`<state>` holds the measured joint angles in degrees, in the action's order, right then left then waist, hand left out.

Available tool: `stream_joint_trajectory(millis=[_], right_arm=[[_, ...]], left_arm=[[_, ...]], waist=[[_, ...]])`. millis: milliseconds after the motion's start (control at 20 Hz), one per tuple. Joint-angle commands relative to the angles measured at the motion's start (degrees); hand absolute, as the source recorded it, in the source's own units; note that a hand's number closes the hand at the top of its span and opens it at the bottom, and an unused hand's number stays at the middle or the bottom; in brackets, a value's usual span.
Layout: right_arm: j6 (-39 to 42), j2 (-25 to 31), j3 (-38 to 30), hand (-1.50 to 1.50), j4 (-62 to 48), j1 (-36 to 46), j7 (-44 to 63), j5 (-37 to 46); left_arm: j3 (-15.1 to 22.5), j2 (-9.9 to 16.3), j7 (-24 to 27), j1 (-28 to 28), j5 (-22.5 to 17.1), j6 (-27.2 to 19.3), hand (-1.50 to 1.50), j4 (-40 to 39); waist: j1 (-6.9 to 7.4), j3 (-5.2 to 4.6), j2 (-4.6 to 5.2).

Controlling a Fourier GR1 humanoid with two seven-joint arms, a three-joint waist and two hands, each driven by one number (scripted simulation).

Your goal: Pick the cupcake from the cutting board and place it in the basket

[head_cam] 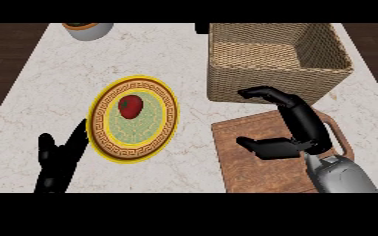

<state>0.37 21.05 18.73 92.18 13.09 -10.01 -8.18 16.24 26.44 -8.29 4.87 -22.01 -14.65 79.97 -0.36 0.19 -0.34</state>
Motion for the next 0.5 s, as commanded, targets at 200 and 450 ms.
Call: stream_joint_trajectory(millis=[200, 450], right_arm=[[-6.02, 18.26, -3.9, -1.5, 3.48, 5.82, 17.96, 20.17], [7.35, 31.31, -7.04, -1.5, 12.33, 9.27, 29.78, 18.02]], left_arm=[[0.44, -0.3, -1.74, 1.43, -0.15, 0.29, 0.0, -1.45], [0.72, -0.88, -0.18, 2.6, 0.96, 0.07, 0.0, -1.72]], waist=[[-1.66, -0.64, -0.4], [-1.5, -0.5, -0.35]])
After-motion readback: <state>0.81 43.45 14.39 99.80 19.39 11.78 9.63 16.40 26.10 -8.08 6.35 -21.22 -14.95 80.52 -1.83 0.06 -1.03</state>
